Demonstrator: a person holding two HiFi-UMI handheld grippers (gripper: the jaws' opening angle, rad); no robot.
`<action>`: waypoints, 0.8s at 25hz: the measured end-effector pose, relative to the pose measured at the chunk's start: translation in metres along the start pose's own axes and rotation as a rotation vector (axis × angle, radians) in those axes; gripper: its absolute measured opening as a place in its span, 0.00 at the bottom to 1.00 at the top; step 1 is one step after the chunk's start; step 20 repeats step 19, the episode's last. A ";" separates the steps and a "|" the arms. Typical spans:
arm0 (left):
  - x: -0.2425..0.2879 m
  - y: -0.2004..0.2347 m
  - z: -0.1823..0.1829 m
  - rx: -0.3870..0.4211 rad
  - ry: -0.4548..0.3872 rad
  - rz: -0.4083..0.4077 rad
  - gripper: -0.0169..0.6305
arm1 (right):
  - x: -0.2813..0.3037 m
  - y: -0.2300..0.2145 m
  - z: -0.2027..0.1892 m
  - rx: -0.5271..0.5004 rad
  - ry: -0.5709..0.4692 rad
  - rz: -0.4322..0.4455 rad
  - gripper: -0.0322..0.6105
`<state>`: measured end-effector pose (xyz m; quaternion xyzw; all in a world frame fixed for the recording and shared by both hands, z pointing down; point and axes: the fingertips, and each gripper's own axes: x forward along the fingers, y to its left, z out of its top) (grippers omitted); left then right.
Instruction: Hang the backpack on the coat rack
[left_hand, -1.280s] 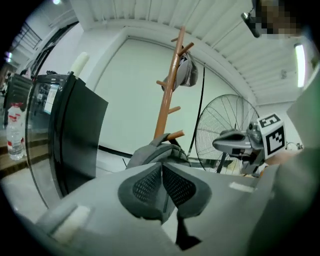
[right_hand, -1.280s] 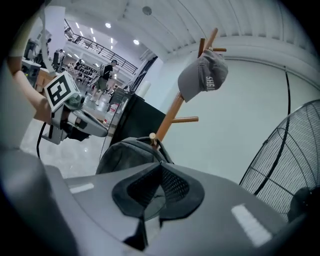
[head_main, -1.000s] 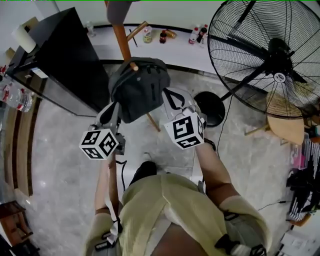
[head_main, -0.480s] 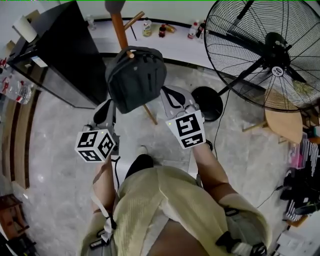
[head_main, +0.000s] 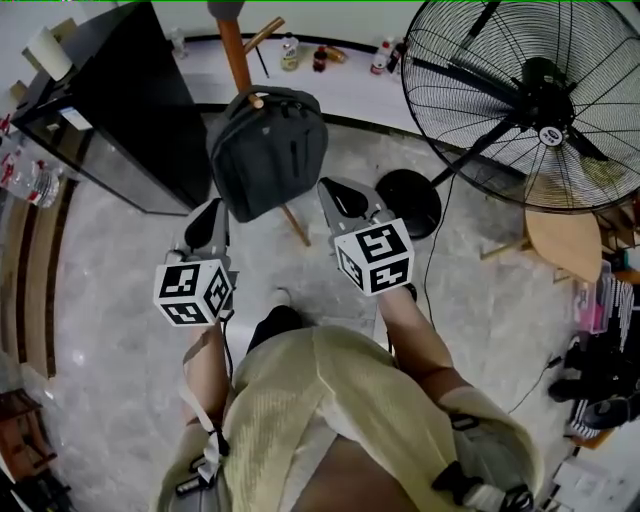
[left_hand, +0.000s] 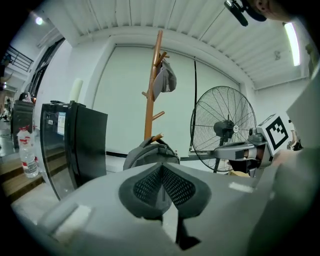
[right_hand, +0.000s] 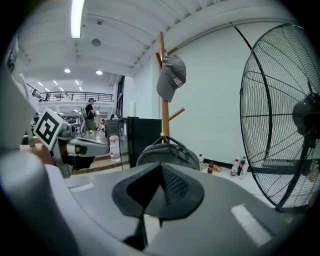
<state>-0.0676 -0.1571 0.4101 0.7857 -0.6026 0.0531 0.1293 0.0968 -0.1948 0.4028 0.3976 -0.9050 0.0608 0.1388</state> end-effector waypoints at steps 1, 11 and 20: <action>0.001 0.000 0.001 -0.009 0.000 -0.004 0.01 | -0.001 -0.001 0.000 0.004 0.000 -0.005 0.05; 0.005 -0.001 0.018 -0.010 -0.041 -0.047 0.01 | -0.001 -0.001 -0.003 0.024 0.019 -0.006 0.05; 0.011 -0.004 0.014 0.004 -0.038 -0.082 0.02 | -0.009 -0.010 -0.005 0.069 0.024 -0.024 0.05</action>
